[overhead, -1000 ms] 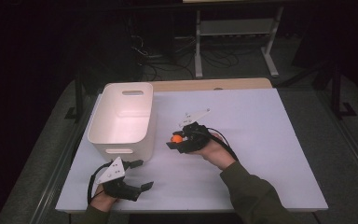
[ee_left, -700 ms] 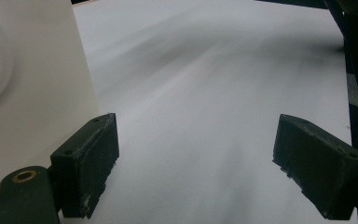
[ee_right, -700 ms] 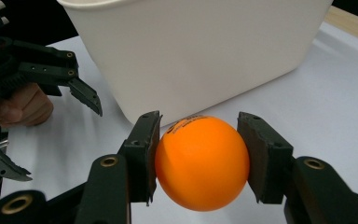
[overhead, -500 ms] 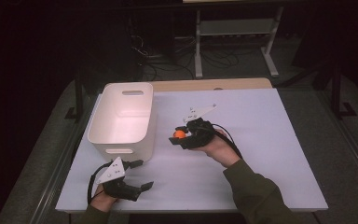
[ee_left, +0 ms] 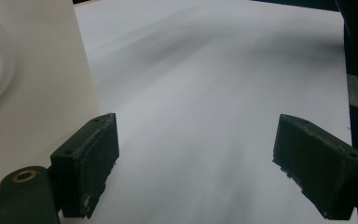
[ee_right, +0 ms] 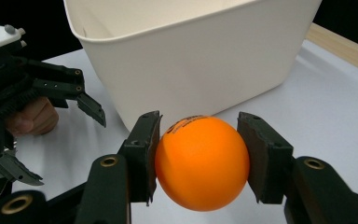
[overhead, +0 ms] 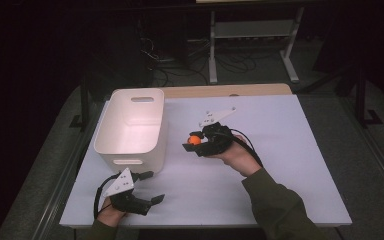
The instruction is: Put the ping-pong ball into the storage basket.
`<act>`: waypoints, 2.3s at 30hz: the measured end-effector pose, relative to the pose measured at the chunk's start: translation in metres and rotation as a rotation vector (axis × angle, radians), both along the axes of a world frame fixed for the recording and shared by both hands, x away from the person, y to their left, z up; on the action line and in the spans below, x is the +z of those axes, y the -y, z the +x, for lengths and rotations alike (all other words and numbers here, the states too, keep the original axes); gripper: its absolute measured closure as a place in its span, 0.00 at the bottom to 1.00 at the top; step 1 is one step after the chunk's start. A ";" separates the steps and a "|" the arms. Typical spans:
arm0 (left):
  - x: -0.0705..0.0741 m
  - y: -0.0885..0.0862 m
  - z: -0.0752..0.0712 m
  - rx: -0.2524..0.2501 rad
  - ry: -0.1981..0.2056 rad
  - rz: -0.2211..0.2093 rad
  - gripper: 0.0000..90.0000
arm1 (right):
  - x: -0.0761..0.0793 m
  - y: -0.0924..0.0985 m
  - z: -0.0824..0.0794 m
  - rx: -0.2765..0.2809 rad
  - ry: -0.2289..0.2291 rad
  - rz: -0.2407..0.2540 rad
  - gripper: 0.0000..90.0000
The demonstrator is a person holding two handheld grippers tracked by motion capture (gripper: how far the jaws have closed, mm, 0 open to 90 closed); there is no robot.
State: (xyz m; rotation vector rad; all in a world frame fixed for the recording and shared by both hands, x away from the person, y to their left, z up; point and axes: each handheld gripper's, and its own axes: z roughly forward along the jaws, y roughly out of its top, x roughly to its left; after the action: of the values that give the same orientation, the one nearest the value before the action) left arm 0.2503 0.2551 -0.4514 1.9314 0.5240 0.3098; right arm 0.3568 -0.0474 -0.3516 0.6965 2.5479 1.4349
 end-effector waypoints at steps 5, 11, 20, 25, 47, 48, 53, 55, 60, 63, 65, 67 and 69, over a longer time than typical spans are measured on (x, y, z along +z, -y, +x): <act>0.000 0.000 0.000 0.000 0.003 0.000 0.16 | 0.012 0.000 0.000 0.006 0.012 -0.011 0.55; 0.000 0.000 0.000 0.001 0.004 0.000 0.16 | 0.024 -0.002 0.002 0.011 0.021 -0.003 0.55; 0.000 0.000 0.000 0.001 0.009 0.004 0.16 | 0.039 -0.007 0.006 0.026 0.030 -0.003 0.55; 0.000 0.000 0.000 0.003 0.007 -0.001 0.16 | 0.047 -0.012 0.008 0.038 0.037 -0.007 0.55; 0.000 -0.001 -0.001 0.005 0.010 -0.008 0.16 | 0.059 -0.043 0.019 0.082 0.037 -0.015 0.55; 0.000 -0.001 -0.001 0.005 0.010 -0.008 0.16 | 0.059 -0.044 0.020 0.083 0.037 -0.017 0.55; 0.000 -0.001 -0.001 0.005 0.009 -0.007 0.16 | 0.058 -0.053 0.022 0.092 0.029 -0.018 0.55; 0.000 -0.001 -0.001 0.005 0.010 -0.008 0.16 | 0.058 -0.055 0.024 0.094 0.028 -0.018 0.55; 0.000 -0.001 -0.001 0.004 0.009 -0.009 0.16 | 0.058 -0.062 0.027 0.101 0.023 -0.019 0.55; 0.000 -0.001 -0.001 0.005 0.009 -0.010 0.16 | 0.059 -0.067 0.028 0.104 0.022 -0.018 0.55; 0.000 -0.001 -0.001 0.005 0.009 -0.010 0.16 | 0.058 -0.070 0.029 0.110 0.024 -0.016 0.55; 0.000 -0.001 -0.001 0.005 0.009 -0.009 0.16 | 0.059 -0.073 0.030 0.112 0.022 -0.019 0.55; 0.000 -0.001 -0.001 0.004 0.010 -0.009 0.16 | 0.059 -0.076 0.030 0.116 0.023 -0.020 0.55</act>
State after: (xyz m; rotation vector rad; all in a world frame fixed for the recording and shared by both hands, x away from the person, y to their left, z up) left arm 0.2494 0.2562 -0.4513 1.9191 0.5224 0.3189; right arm 0.3870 0.0284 -0.2925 0.5344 2.6197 1.4408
